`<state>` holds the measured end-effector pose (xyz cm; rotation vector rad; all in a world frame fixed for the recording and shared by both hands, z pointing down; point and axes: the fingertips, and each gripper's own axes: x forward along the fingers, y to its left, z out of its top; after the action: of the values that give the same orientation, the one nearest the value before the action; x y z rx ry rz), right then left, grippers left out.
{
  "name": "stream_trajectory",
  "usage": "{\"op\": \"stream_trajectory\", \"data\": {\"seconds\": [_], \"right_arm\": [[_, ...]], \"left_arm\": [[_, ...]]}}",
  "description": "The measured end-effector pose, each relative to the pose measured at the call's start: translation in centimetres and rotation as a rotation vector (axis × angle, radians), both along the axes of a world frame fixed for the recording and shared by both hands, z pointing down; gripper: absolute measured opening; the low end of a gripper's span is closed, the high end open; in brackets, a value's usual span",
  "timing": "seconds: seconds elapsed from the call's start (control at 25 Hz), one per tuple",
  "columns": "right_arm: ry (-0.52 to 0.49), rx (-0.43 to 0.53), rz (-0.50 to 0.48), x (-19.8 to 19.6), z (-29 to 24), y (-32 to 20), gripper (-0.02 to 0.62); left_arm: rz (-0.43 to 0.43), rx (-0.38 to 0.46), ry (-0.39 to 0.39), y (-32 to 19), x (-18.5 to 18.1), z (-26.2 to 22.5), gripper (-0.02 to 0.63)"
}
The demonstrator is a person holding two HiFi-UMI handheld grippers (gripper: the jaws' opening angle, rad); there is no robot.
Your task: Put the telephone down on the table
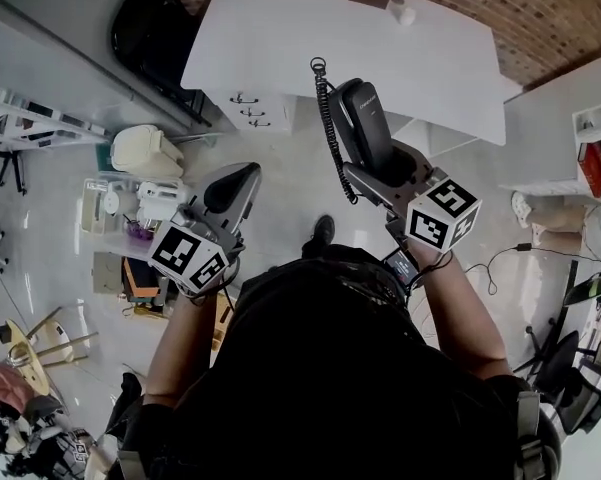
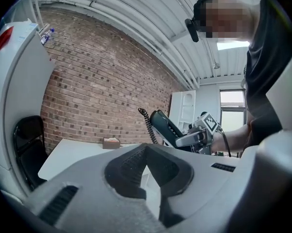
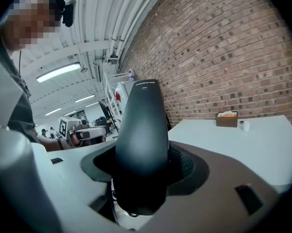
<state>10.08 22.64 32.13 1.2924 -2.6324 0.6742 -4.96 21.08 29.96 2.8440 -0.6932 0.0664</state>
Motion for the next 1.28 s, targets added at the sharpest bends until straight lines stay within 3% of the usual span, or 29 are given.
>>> {"op": "stream_trajectory", "data": {"seconds": [0.36, 1.28], "right_arm": [[-0.026, -0.012, -0.036, 6.5, 1.0, -3.3, 0.276], [-0.017, 0.01, 0.012, 7.3, 0.5, -4.2, 0.276]], "left_arm": [[-0.033, 0.004, -0.042, -3.6, 6.2, 0.0, 0.008], [0.044, 0.005, -0.022, -5.6, 8.5, 0.3, 0.008]]}}
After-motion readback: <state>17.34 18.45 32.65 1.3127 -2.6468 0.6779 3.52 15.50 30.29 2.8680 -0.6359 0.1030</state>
